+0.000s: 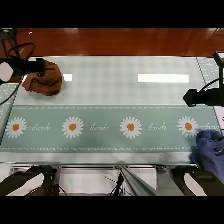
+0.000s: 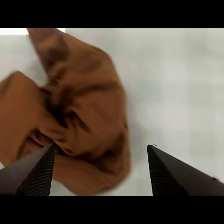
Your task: Fold the shirts.
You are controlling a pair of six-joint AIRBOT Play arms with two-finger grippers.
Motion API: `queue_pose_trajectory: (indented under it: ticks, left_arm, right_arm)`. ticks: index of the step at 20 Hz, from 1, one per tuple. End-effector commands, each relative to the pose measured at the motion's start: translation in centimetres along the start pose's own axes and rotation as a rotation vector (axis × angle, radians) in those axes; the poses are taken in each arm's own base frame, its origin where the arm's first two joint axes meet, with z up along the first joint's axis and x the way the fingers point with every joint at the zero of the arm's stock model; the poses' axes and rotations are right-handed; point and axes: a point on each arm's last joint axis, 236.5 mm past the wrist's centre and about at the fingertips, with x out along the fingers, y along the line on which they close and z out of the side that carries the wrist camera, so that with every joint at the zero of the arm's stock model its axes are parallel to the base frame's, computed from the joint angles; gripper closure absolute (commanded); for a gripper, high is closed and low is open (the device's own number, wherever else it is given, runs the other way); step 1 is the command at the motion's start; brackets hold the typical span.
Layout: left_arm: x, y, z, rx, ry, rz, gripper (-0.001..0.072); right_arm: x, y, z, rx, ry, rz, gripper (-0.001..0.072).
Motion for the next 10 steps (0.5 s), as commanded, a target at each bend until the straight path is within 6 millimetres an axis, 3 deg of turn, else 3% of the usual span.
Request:
queue_pose_trajectory:
  ticks: [1,6,10]
  left_arm:
    - [4.3,4.4,-0.2,-0.19,-0.011,0.032,-0.0012]
    - [10.5,4.0,-6.8,-0.187,0.174,0.042,-0.0011]
    - [13.0,3.7,-9.6,-0.183,0.241,0.043,-0.001]
  right_arm:
    - [0.0,0.0,0.0,0.001,0.002,0.0,0.0101]
    - [0.0,0.0,0.0,0.006,0.002,0.0,0.0101]
    - [0.0,0.0,-0.1,0.048,0.005,0.001,0.0101]
